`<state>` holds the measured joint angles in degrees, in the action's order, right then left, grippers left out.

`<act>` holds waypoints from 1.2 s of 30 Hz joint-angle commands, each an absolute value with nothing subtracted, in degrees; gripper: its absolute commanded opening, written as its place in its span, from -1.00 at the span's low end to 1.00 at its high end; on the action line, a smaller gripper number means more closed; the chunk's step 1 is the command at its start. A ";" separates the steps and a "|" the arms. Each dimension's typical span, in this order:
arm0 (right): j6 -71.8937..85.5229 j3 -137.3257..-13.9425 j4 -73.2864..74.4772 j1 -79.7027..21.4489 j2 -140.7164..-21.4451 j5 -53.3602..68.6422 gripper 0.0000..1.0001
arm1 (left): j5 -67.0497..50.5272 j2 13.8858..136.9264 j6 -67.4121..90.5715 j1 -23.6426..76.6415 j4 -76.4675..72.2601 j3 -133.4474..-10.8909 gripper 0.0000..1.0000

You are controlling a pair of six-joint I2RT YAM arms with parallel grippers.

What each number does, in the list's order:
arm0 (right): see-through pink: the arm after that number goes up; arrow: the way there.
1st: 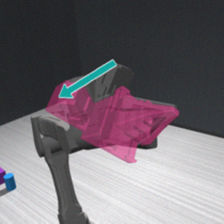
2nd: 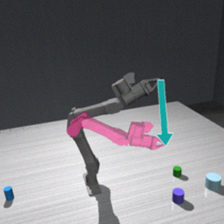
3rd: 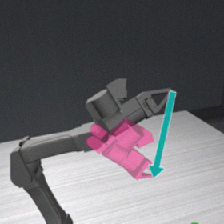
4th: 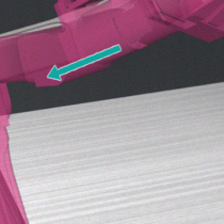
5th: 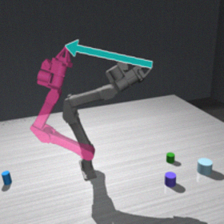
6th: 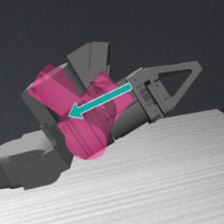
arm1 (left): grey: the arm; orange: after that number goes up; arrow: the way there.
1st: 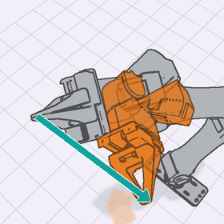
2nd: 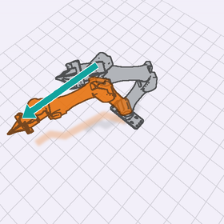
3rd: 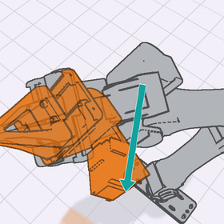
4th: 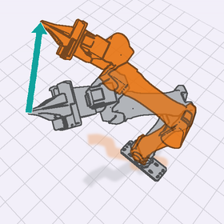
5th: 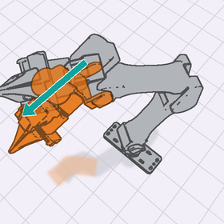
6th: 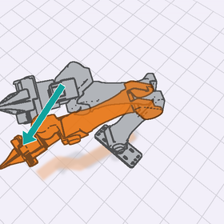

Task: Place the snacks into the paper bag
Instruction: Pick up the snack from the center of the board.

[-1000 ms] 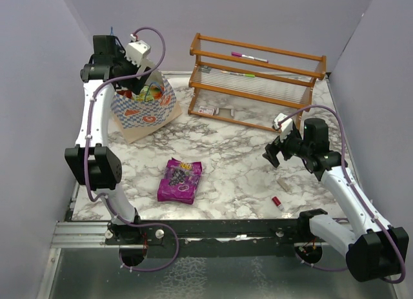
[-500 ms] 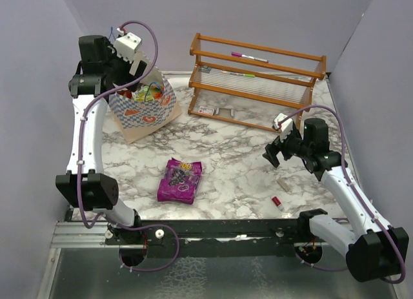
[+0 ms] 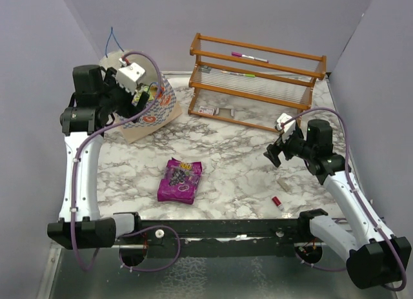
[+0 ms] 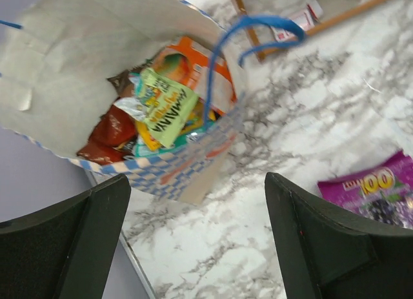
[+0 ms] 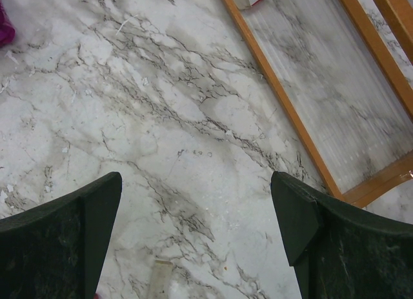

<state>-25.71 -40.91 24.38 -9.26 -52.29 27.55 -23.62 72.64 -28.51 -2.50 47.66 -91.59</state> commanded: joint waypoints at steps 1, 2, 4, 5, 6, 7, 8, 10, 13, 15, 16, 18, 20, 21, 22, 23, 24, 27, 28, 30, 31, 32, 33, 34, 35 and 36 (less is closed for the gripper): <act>-25.05 -41.21 23.89 -8.96 -51.24 28.23 1.00 | -31.30 66.20 -34.86 -1.79 52.90 -86.16 0.72; -25.06 -41.30 23.90 -8.96 -51.24 28.34 1.00 | -32.42 65.04 -36.32 -1.64 54.62 -85.41 0.69; -25.10 -41.31 24.03 -8.96 -51.24 28.47 1.00 | -34.41 63.16 -38.77 -1.08 57.82 -84.16 0.63; -25.08 -41.29 24.12 -8.94 -51.22 28.55 1.00 | -35.51 62.46 -40.36 -0.67 59.83 -83.42 0.60; -25.13 -41.28 24.10 -8.96 -51.23 28.52 1.00 | -36.64 61.84 -42.22 -0.22 61.81 -82.40 0.59; -25.19 -41.18 24.16 -8.90 -51.26 28.55 1.00 | -37.42 61.15 -44.08 0.31 63.21 -80.92 0.59; -25.30 -41.21 24.15 -8.92 -51.26 28.52 1.00 | -37.67 60.36 -45.58 1.03 63.92 -79.16 0.59; -25.32 -41.21 24.04 -8.95 -51.46 28.56 1.00 | -36.34 59.24 -48.22 3.05 64.34 -75.07 0.59; -25.44 -41.09 24.17 -8.96 -51.86 28.41 1.00 | -32.78 59.39 -48.46 10.19 63.31 -70.41 0.57; -25.57 -41.13 24.14 -8.96 -52.22 28.32 1.00 | -29.47 60.01 -47.13 15.69 61.47 -68.04 0.55; -25.52 -41.11 24.17 -8.96 -52.27 28.30 1.00 | -28.49 60.50 -46.62 18.03 60.35 -66.94 0.55; -25.65 -41.05 24.06 -8.96 -52.48 28.10 1.00 | -26.50 61.87 -45.64 22.65 57.67 -64.99 0.55; -25.65 -40.92 24.07 -8.91 -52.62 28.01 1.00 | -25.12 63.99 -45.95 26.31 55.25 -63.29 0.55; -25.74 -40.86 24.04 -8.96 -52.72 27.94 1.00 | -24.52 65.27 -46.60 27.77 54.26 -62.54 0.55; -25.75 -40.87 24.04 -8.96 -52.80 27.91 1.00 | -24.03 66.57 -47.66 28.94 53.22 -61.80 0.55; -25.82 -40.86 24.01 -8.93 -52.81 27.82 1.00 | -23.71 68.13 -48.86 29.85 52.34 -61.31 0.55; -25.82 -40.81 24.02 -8.96 -52.90 27.80 1.00 | -23.59 69.56 -49.96 30.36 51.43 -60.98 0.55; -25.87 -40.65 24.00 -8.93 -53.07 27.69 1.00 | -23.81 74.68 -54.43 30.77 50.00 -61.66 0.56; -25.87 -40.59 24.06 -8.96 -53.14 27.69 1.00 | -23.75 76.51 -55.67 30.76 49.93 -62.22 0.56; -26.00 -40.51 24.04 -8.96 -53.27 27.53 1.00 | -24.05 79.91 -57.60 30.79 50.51 -63.89 0.57; -26.01 -40.47 24.00 -8.94 -53.38 27.46 1.00 | -24.35 81.50 -58.69 30.77 51.07 -64.70 0.58; -26.04 -40.50 24.06 -8.94 -53.50 27.45 1.00 | -24.50 82.83 -59.70 30.76 51.53 -65.29 0.59; -26.06 -40.43 24.02 -8.96 -53.64 27.38 1.00 | -24.45 84.51 -60.65 30.76 51.77 -65.77 0.60; -26.15 -40.43 23.96 -8.96 -53.66 27.34 1.00 | -24.35 85.63 -61.58 30.76 51.91 -66.26 0.61; -26.16 -40.41 23.92 -8.96 -53.81 27.27 1.00 | -24.23 86.74 -62.50 30.77 52.05 -66.68 0.62; -26.14 -40.40 23.97 -8.96 -53.80 27.25 1.00 | -24.14 88.00 -63.25 30.79 52.46 -67.23 0.64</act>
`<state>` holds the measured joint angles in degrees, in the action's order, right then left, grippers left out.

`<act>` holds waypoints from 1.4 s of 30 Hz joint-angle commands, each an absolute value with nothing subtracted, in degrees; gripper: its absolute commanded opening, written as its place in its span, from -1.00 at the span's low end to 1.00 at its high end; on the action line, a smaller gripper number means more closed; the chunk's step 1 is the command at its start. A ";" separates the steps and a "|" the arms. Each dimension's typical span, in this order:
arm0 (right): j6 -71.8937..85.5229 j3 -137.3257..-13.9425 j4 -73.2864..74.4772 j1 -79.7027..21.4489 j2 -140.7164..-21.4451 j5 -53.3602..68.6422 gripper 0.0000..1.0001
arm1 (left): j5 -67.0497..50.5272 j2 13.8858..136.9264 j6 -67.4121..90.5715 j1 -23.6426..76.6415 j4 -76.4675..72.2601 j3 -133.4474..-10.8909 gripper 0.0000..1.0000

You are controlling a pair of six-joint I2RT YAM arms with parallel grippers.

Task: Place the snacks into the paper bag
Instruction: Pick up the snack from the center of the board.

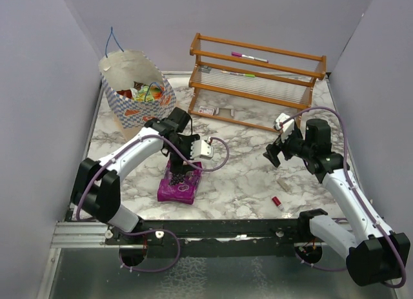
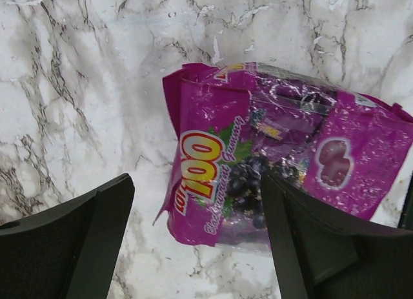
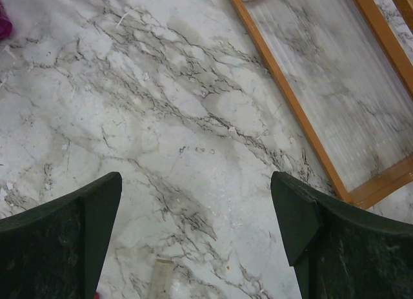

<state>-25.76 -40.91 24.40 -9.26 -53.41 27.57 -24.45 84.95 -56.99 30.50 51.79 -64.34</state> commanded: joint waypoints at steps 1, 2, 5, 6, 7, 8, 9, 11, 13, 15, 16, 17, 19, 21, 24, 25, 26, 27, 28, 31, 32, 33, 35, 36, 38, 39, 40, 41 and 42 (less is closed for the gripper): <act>-26.25 -40.40 23.93 -8.96 -53.96 27.18 1.00 | -24.23 89.16 -63.99 30.81 53.39 -68.02 0.66; -26.20 -40.34 23.96 -8.96 -54.05 27.14 1.00 | -24.81 90.52 -64.60 30.77 54.29 -68.89 0.66; -26.29 -40.26 23.94 -8.96 -54.14 26.98 1.00 | -26.04 94.75 -66.06 30.81 57.67 -72.03 0.69; -26.35 -40.23 23.91 -8.95 -54.24 26.84 1.00 | -26.60 96.03 -66.49 30.76 58.96 -73.11 0.69; -26.32 -40.22 23.85 -8.96 -54.38 26.82 1.00 | -26.97 96.75 -66.65 30.77 59.76 -73.91 0.69; -26.35 -40.19 23.88 -8.96 -54.41 26.80 1.00 | -27.31 98.61 -66.71 30.81 60.36 -74.61 0.69; -26.35 -40.22 23.87 -8.96 -54.50 26.81 1.00 | -27.73 99.52 -66.94 30.77 60.91 -75.00 0.69; -26.37 -40.21 23.83 -8.96 -54.70 26.80 1.00 | -28.25 100.99 -67.20 30.78 61.76 -75.66 0.69; -26.37 -40.24 23.82 -8.92 -54.84 26.81 1.00 | -28.40 102.27 -67.36 30.81 62.42 -76.21 0.69; -26.42 -40.22 23.87 -8.92 -55.01 26.80 1.00 | -28.52 103.31 -67.31 30.81 62.79 -76.44 0.67; -26.42 -40.26 23.82 -8.94 -55.02 26.81 1.00 | -28.75 103.78 -67.18 30.76 63.01 -76.51 0.63; -26.38 -40.25 23.90 -8.94 -55.14 26.78 1.00 | -28.94 104.18 -67.19 30.76 63.13 -76.61 0.57; -26.38 -40.19 23.83 -8.96 -55.23 26.71 1.00 | -29.41 104.93 -66.73 30.76 63.40 -76.71 0.41; -26.38 -40.18 23.82 -8.96 -55.20 26.72 1.00 | -29.84 105.40 -66.23 30.77 63.70 -76.67 0.25; -26.49 -40.13 23.73 -8.96 -55.24 26.65 1.00 | -30.59 105.03 -65.82 30.76 63.45 -75.56 0.09; -26.47 -40.10 23.73 -8.90 -55.28 26.58 1.00 | -30.73 104.62 -65.57 30.77 63.04 -75.06 0.08; -26.49 -40.08 23.74 -8.96 -55.39 26.56 1.00 | -30.76 104.14 -65.42 30.76 62.64 -74.49 0.05; -26.54 -40.08 23.75 -8.94 -55.37 26.62 1.00 | -30.76 103.57 -65.34 30.81 62.32 -74.04 0.00; -26.52 -40.10 23.73 -8.96 -55.39 26.61 1.00 | -30.76 102.93 -65.12 30.77 62.01 -73.66 -0.04; -26.56 -40.15 23.70 -8.96 -55.43 26.54 1.00 | -30.81 101.25 -64.48 30.77 61.22 -73.01 -0.25; -26.56 -40.10 23.76 -8.95 -55.44 26.48 1.00 | -30.84 100.65 -64.34 30.77 61.07 -72.89 -0.31; -26.56 -40.09 23.75 -8.96 -55.37 26.38 1.00 | -31.01 100.02 -64.01 30.79 60.94 -72.71 -0.38; -26.66 -40.10 23.58 -8.96 -55.16 26.26 1.00 | -31.19 98.65 -63.46 30.77 60.82 -72.39 -0.52; -26.67 -40.06 23.50 -8.96 -55.08 26.20 1.00 | -31.20 97.96 -63.27 30.78 60.80 -72.15 -0.59; -26.73 -40.15 23.63 -8.96 -55.01 26.12 1.00 | -31.16 96.64 -62.98 30.77 60.66 -71.47 -0.77; -26.86 -39.98 23.67 -8.96 -54.88 26.12 1.00 | -31.12 95.29 -62.63 30.76 60.57 -71.34 -0.88; -26.85 -39.97 23.55 -8.96 -54.78 26.11 1.00 | -30.99 94.41 -62.07 30.76 60.54 -71.21 -1.00; -26.89 -39.97 23.41 -8.96 -54.72 26.08 1.00 | -30.88 93.55 -61.59 30.76 60.55 -71.15 -1.00; -26.89 -40.02 23.53 -8.96 -54.76 26.08 1.00 | -30.79 92.54 -61.15 30.77 60.63 -70.93 -1.00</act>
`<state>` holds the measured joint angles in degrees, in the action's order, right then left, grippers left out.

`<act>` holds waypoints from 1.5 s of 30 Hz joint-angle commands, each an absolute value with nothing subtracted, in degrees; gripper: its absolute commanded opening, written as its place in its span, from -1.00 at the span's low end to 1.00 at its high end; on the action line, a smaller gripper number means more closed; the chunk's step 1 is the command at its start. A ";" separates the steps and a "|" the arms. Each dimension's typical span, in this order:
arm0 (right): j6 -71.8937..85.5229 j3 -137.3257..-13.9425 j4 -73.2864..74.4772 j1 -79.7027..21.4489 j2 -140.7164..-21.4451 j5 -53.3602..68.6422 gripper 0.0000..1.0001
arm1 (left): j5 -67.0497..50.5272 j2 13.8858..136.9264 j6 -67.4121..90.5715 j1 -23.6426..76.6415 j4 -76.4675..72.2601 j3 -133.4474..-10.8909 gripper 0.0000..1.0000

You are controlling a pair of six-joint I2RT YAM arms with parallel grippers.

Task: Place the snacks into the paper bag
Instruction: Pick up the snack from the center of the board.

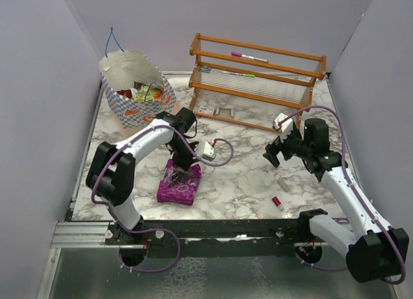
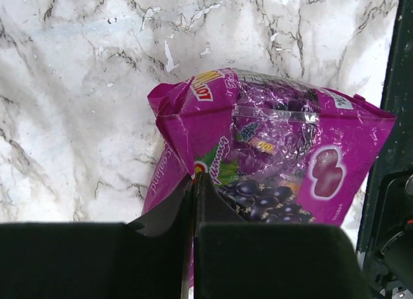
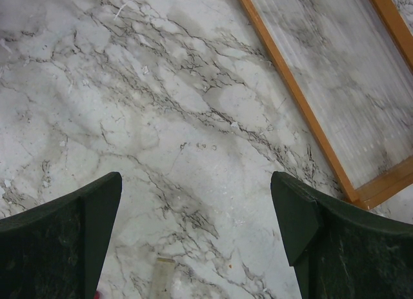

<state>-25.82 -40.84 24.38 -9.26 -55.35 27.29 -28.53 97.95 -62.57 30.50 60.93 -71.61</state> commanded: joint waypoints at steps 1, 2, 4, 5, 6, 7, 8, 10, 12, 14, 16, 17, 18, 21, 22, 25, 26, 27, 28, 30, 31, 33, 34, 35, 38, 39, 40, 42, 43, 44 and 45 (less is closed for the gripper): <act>-26.86 -40.05 23.62 -8.96 -54.75 26.10 1.00 | -30.62 91.30 -60.59 30.76 60.27 -70.54 -1.00; -26.88 -40.07 23.57 -8.95 -54.66 26.05 1.00 | -30.51 90.06 -59.78 30.77 59.81 -70.17 -1.00; -26.81 -40.00 23.48 -8.96 -54.38 26.05 1.00 | -30.62 87.42 -58.66 30.78 59.53 -69.92 -1.00; -26.86 -39.93 23.39 -8.95 -54.31 26.03 1.00 | -30.59 86.30 -57.98 30.81 59.35 -69.92 -1.00; -26.96 -39.94 23.45 -8.96 -54.24 26.09 1.00 | -30.53 85.02 -57.18 30.77 59.14 -69.96 -1.00; -26.90 -40.01 23.46 -8.90 -54.16 26.10 1.00 | -30.44 83.99 -56.61 30.76 59.09 -69.95 -1.00; -26.90 -39.97 23.47 -8.96 -54.14 26.10 1.00 | -30.37 83.04 -55.94 30.82 59.07 -70.15 -1.00; -26.99 -39.93 23.45 -8.96 -53.92 26.10 1.00 | -29.97 81.32 -54.86 30.76 58.88 -70.43 -1.00; -26.94 -39.92 23.40 -8.92 -53.66 26.47 1.00 | -29.32 79.83 -53.69 30.81 58.18 -70.52 -1.00; -26.98 -39.98 23.48 -8.95 -53.66 27.13 1.00 | -28.57 78.82 -52.52 30.79 57.44 -70.34 -1.00; -27.16 -40.05 23.59 -8.96 -53.94 27.75 1.00 | -27.42 78.31 -50.71 30.76 56.26 -70.17 -1.00; -27.27 -40.25 23.87 -8.96 -54.19 28.03 1.00 | -26.93 78.11 -50.25 30.76 55.76 -70.27 -1.00; -27.47 -40.69 24.49 -8.94 -54.71 28.28 1.00 | -26.53 77.87 -48.88 30.77 54.88 -70.25 -1.00; -29.68 -43.24 28.30 -8.96 -57.09 28.05 1.00 | -25.51 77.04 -45.18 30.77 51.80 -70.52 -1.00; -30.43 -44.10 29.76 -8.90 -57.92 27.34 1.00 | -25.22 76.70 -44.09 30.78 50.86 -70.57 -1.00; -29.90 -47.95 34.63 -8.96 -61.92 21.61 1.00 | -23.33 75.50 -41.18 30.76 47.91 -70.69 -1.00; -29.93 -49.80 37.38 -8.92 -64.09 19.75 1.00 | -22.59 75.16 -40.27 30.76 47.14 -70.83 -1.00; -29.92 -51.52 39.92 -8.94 -66.49 17.96 1.00 | -21.86 74.77 -39.49 30.76 46.37 -70.90 -1.00; -29.71 -53.35 42.24 -8.95 -68.71 16.46 1.00 | -21.15 74.45 -38.54 30.76 45.34 -70.92 -1.00; -29.31 -55.66 45.85 -8.96 -73.32 14.76 0.99 | -20.01 73.91 -36.78 30.76 43.80 -70.87 -1.00; -28.93 -56.31 46.70 -8.94 -75.21 14.39 0.98 | -19.46 73.72 -35.93 30.76 43.17 -70.78 -1.00; -27.54 -57.03 46.86 -8.94 -78.33 14.10 0.96 | -18.30 73.28 -33.95 30.83 41.56 -70.66 -1.00; -26.10 -57.42 46.18 -8.96 -79.51 13.66 0.94 | -17.84 73.10 -33.07 30.85 40.98 -70.55 -1.00; -24.64 -57.78 45.51 -8.95 -80.20 13.67 0.94 | -17.23 72.92 -32.25 30.82 40.23 -70.45 -1.00; -20.99 -58.84 44.57 -8.96 -81.96 15.39 0.93 | -15.94 72.97 -30.03 30.79 39.00 -70.90 -1.00; -19.91 -59.33 44.59 -8.96 -82.79 16.06 0.93 | -15.46 73.15 -29.60 30.76 38.90 -71.19 -1.00; -18.76 -59.74 44.40 -8.96 -83.59 16.50 0.93 | -15.04 73.31 -29.34 30.76 38.96 -71.54 -1.00; -16.61 -60.10 43.68 -8.98 -85.15 16.91 0.92 | -14.76 73.61 -29.27 30.76 39.15 -72.15 -1.00; -15.46 -60.11 42.97 -8.94 -85.80 16.63 0.91 | -14.63 73.69 -29.26 30.76 39.04 -72.26 -1.00; -14.59 -59.93 41.89 -8.96 -86.40 16.35 0.91 | -14.67 73.73 -29.18 30.77 39.15 -72.59 -1.00; -13.71 -59.68 40.80 -8.96 -87.02 16.04 0.91 | -14.68 73.81 -29.18 30.76 39.27 -72.97 -1.00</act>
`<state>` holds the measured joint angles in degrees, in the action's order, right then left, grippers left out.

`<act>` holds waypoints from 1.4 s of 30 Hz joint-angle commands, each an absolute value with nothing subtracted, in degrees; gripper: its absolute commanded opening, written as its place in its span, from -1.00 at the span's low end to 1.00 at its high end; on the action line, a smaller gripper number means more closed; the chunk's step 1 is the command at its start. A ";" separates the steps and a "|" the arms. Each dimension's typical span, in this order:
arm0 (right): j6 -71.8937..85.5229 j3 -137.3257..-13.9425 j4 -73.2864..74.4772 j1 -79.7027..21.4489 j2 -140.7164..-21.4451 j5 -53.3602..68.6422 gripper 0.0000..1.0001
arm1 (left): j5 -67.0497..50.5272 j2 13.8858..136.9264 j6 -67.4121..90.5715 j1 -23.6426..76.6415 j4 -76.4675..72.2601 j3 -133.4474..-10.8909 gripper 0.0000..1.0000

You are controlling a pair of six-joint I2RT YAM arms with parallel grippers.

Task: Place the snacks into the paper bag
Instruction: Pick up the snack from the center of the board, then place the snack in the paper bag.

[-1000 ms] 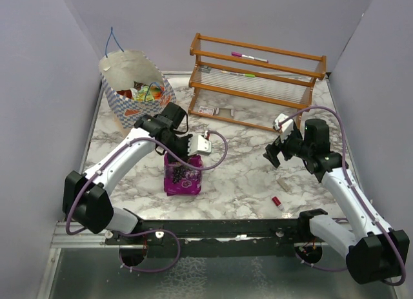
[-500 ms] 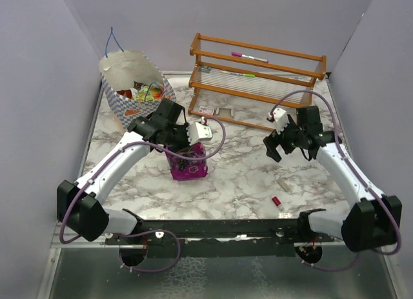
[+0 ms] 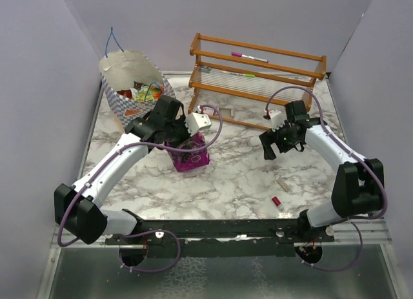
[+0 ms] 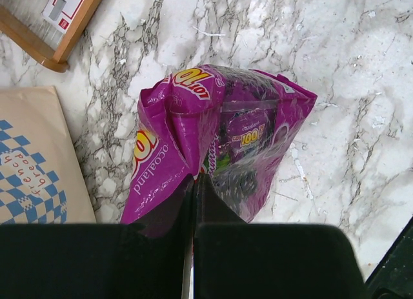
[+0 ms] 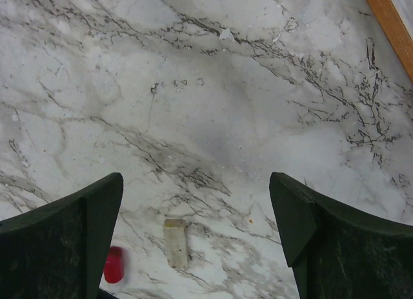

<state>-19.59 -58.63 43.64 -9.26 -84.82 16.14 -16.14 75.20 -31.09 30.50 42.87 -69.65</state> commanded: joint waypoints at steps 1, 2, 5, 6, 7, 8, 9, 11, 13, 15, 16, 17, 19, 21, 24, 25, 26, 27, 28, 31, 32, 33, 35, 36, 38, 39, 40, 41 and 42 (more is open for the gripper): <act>-12.81 -59.41 39.61 -9.04 -87.56 15.78 0.90 | -14.63 73.85 -29.11 30.77 39.54 -73.42 -1.00; -12.07 -59.26 38.31 -9.05 -88.07 15.86 0.90 | -14.60 73.97 -29.11 30.79 39.81 -74.14 -1.00; -10.68 -59.51 34.25 -9.54 -89.05 15.31 0.89 | -14.59 74.17 -28.79 30.76 40.55 -76.24 -1.00; -10.39 -59.74 32.92 -9.77 -89.06 14.95 0.89 | -14.55 74.18 -28.71 30.78 40.60 -76.81 -1.00; -10.18 -59.80 31.66 -9.83 -88.74 15.19 0.89 | -14.52 74.22 -28.66 30.81 40.70 -77.27 -1.00; -10.07 -59.58 30.51 -9.84 -88.23 15.36 0.89 | -14.46 74.26 -28.62 30.77 40.72 -77.33 -1.00; -9.94 -59.17 29.42 -9.91 -87.65 15.26 0.89 | -14.29 74.39 -28.49 30.76 40.76 -78.13 -1.00; -10.38 -57.85 28.14 -9.93 -86.36 14.89 0.89 | -13.80 74.44 -28.34 30.79 40.78 -79.48 -1.00; -11.71 -55.82 27.30 -9.88 -84.83 14.21 0.89 | -13.28 74.48 -27.99 30.78 40.87 -80.32 -1.00; -13.73 -53.32 26.57 -9.93 -82.87 14.27 0.89 | -12.69 74.23 -27.51 30.76 40.79 -81.27 -1.00; -14.38 -52.01 26.11 -9.93 -81.59 14.36 0.89 | -12.19 74.01 -27.17 30.78 40.64 -81.87 -1.00; -15.20 -50.83 25.74 -9.93 -80.12 14.59 0.89 | -11.62 73.94 -26.95 30.81 40.46 -82.70 -1.00; -16.51 -49.09 25.37 -9.93 -77.17 15.02 0.90 | -10.33 73.91 -26.56 30.77 40.59 -85.00 -1.00; -17.98 -47.77 25.19 -9.93 -73.95 15.30 0.90 | -9.48 74.14 -26.26 30.77 40.94 -87.99 -1.00; -19.42 -45.72 24.30 -9.89 -68.70 15.36 0.91 | -8.59 75.42 -25.88 30.72 41.80 -93.61 -1.00; -19.58 -45.19 23.88 -9.93 -67.24 15.38 0.91 | -8.15 75.88 -25.70 30.80 41.90 -95.66 -1.00; -19.63 -44.74 23.64 -9.92 -65.95 15.52 0.92 | -7.57 76.38 -25.55 30.74 41.85 -97.37 -1.00; -19.63 -44.41 23.32 -9.93 -64.76 15.63 0.92 | -6.88 76.95 -25.32 30.76 41.63 -99.14 -1.00; -19.68 -44.11 23.03 -9.88 -63.95 15.80 0.92 | -6.27 77.50 -25.05 30.78 41.27 -100.89 -1.00; -20.07 -43.71 22.89 -9.82 -62.61 15.80 0.92 | -5.36 79.55 -23.85 30.77 39.56 -105.84 -1.00; -20.08 -43.63 22.78 -9.84 -62.43 15.66 0.92 | -4.91 80.62 -23.53 30.81 39.21 -107.97 -1.00; -20.19 -43.60 22.78 -9.84 -62.41 15.65 0.92 | -4.16 81.85 -23.33 30.77 38.84 -109.98 -1.00; -20.34 -43.51 23.11 -9.84 -62.61 15.95 0.92 | -2.11 84.33 -23.43 30.77 37.99 -114.56 -1.00; -20.38 -43.51 23.24 -9.84 -62.71 16.13 0.92 | -0.98 85.51 -23.57 30.75 37.44 -116.58 -1.00; -20.63 -43.38 23.34 -9.84 -62.69 16.42 0.92 | 1.31 87.96 -23.93 30.70 36.26 -120.59 -1.00; -20.65 -43.29 23.31 -9.84 -62.68 16.43 0.92 | 2.26 89.12 -24.17 30.66 35.73 -123.27 -1.00; -20.68 -43.22 23.36 -9.82 -62.59 16.48 0.92 | 3.32 90.21 -24.75 30.51 35.27 -124.62 -1.00; -20.73 -43.24 23.30 -9.84 -62.43 16.46 0.92 | 4.42 91.27 -25.20 30.32 34.76 -126.86 -1.00; -20.81 -43.12 23.34 -9.84 -62.26 16.50 0.92 | 5.51 92.38 -25.64 29.58 34.32 -128.59 -1.00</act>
<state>-19.84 -43.75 24.84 -9.45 -63.00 15.70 -1.69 90.15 -24.49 30.50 43.18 -120.38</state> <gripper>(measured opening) 0.960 0.011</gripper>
